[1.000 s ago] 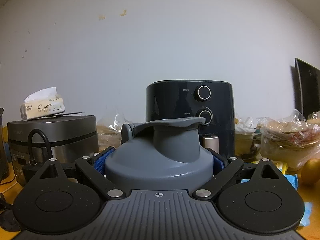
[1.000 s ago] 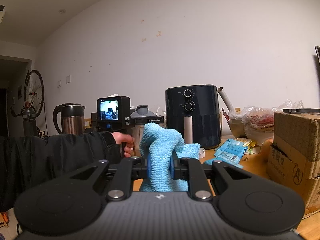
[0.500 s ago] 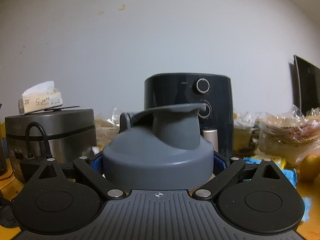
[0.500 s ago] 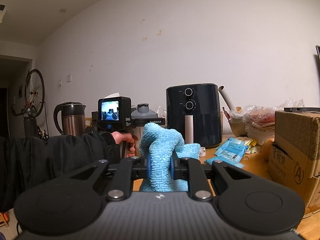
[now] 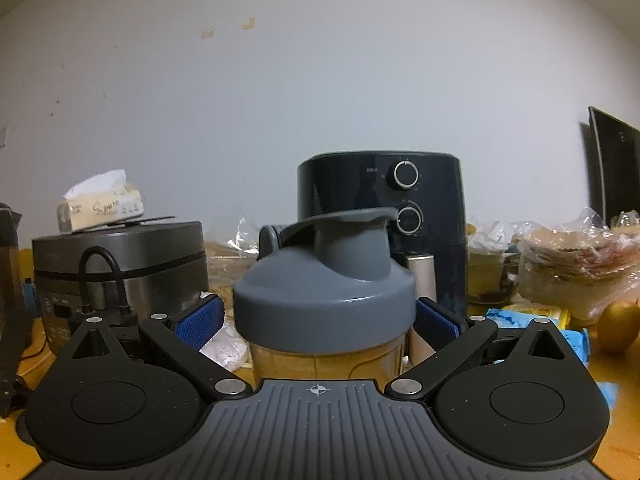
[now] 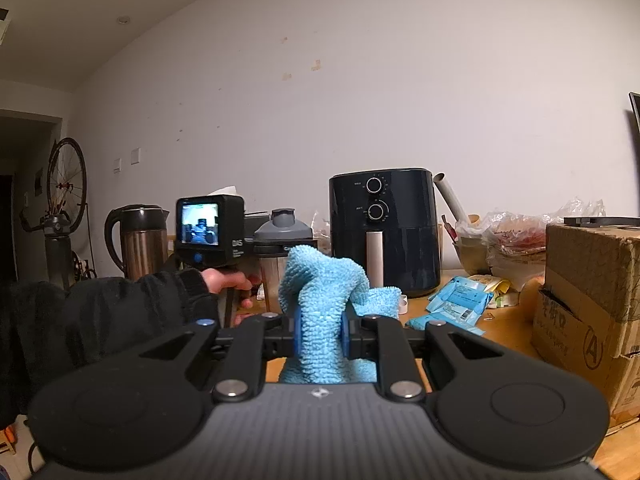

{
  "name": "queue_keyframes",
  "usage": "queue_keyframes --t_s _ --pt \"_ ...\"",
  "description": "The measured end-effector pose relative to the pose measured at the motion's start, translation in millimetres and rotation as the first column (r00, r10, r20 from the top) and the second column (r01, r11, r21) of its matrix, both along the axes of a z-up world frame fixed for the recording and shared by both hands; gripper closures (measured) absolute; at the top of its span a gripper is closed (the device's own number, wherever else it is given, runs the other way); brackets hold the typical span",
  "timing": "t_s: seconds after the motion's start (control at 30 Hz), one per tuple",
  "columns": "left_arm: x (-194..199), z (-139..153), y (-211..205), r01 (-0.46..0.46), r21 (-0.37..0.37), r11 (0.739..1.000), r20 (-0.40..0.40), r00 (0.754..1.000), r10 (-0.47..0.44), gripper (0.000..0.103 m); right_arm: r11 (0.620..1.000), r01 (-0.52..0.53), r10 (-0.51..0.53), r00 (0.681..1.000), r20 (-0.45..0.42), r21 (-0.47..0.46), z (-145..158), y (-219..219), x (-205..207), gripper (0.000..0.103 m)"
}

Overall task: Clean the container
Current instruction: 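Lower the shaker bottle onto the table and open the left gripper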

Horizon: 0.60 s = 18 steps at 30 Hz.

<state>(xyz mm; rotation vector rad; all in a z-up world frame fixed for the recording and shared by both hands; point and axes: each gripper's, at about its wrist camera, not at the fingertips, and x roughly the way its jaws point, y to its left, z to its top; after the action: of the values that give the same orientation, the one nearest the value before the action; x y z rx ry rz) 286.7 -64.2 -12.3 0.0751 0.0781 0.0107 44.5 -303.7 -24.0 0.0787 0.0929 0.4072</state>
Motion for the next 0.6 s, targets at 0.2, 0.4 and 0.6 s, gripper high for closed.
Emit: queue_keyframes --t_s 0.2,0.4,0.6 --pt "-26 7 -4 0.005 0.009 1.0 -0.004 1.0 -0.005 0.0 1.0 -0.013 0.013 1.0 0.003 -0.003 1 3 -2 0.088" --pt "-50 14 -6 0.016 -0.005 1.0 -0.015 1.0 -0.016 0.0 1.0 -0.018 0.018 1.0 0.002 -0.008 2 6 -3 0.088" --pt "-76 20 -5 0.018 -0.042 0.999 -0.018 1.0 -0.019 0.0 1.0 -0.024 0.024 1.0 0.005 -0.007 3 8 -5 0.088"
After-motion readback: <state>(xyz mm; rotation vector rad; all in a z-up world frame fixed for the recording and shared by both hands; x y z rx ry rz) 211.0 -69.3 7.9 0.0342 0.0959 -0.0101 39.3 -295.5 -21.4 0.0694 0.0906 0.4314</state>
